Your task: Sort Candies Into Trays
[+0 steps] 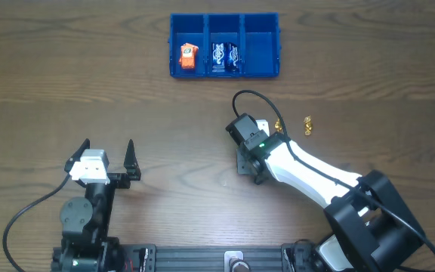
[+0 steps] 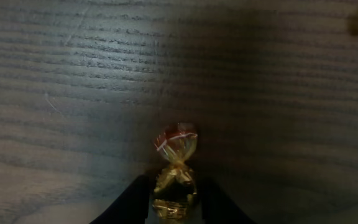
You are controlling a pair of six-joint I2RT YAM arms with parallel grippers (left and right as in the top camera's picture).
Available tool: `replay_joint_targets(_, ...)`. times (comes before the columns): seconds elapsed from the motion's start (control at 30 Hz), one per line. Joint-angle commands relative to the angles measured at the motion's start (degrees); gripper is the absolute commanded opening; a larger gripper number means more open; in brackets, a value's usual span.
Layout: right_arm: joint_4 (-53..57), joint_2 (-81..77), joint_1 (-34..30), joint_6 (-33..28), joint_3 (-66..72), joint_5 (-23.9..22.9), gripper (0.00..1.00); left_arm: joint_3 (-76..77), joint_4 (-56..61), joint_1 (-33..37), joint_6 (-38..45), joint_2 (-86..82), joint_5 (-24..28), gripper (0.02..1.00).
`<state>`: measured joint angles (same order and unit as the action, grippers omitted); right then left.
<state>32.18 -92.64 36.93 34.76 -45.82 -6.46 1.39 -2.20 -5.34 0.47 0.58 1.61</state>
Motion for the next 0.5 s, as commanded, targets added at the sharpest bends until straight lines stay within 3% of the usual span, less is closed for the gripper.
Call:
replay_joint_targets(0.03, 0.0, -0.7, 0.2, 0.2, -1.1, -1.0, 0.257, -1.1, -2.3, 0.2, 0.8, -0.4, -0.5, 0.998)
replay_joint_targets(0.33, 0.0, -0.7, 0.1, 0.2, -2.2, -1.2, 0.185, -1.1, -2.3, 0.2, 0.8, -0.4, -0.5, 0.998)
replay_joint_targets(0.5, 8.1, 1.0, -1.6, -1.0, -12.8, -9.0, 0.178, -1.1, -2.3, 0.2, 0.8, -0.4, -0.5, 0.998)
